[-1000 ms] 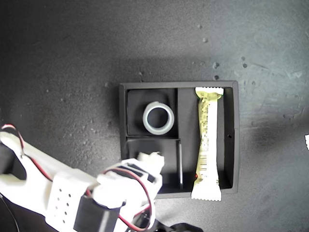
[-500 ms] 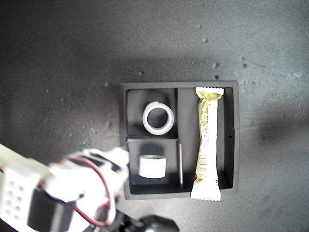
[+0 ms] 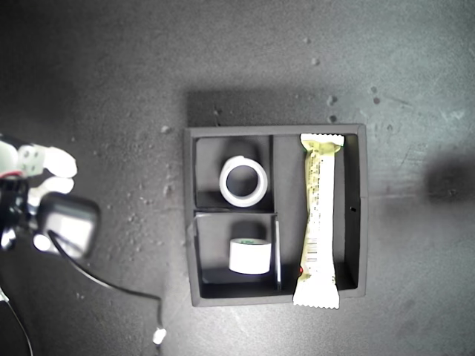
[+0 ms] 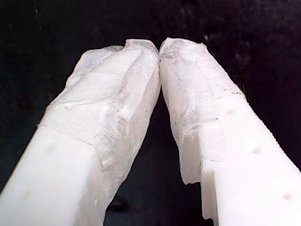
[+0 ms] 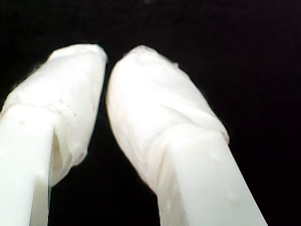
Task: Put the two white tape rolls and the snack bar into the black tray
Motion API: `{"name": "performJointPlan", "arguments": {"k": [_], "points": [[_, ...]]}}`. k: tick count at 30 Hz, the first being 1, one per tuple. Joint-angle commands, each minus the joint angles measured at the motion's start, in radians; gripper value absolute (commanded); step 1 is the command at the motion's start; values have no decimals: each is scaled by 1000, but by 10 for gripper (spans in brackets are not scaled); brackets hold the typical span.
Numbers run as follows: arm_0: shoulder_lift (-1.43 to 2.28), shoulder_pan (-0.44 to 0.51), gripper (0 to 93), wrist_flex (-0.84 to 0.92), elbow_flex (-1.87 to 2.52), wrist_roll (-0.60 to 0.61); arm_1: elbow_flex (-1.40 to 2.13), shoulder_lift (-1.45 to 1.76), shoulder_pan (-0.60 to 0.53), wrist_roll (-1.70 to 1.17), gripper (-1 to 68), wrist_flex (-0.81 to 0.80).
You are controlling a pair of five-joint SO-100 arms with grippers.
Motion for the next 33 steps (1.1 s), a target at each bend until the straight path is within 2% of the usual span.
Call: {"name": "performJointPlan", "arguments": {"k": [1,10,18,21,25,29,30,31,33], "points": [[219,-12,0,-41,189,2,54,8,29,-57,-4,-40],[531,11,0,3,423,-34,267,8,20,-104,-3,-215],[623,15,0,54,499,-28,267,8,25,-137,9,-153],[623,15,0,21,552,-15,267,8,0,-135,23,-120],[623,14,0,-29,603,25,267,8,5,-110,2,-83],[623,-6,0,37,603,-49,267,8,-8,-54,-2,-64],[623,-9,0,40,603,-20,268,8,-20,-34,-1,-57],[623,-15,0,40,603,6,268,8,-32,-18,3,-52],[623,-17,1,69,603,-40,268,8,-51,-26,45,-44]]}}
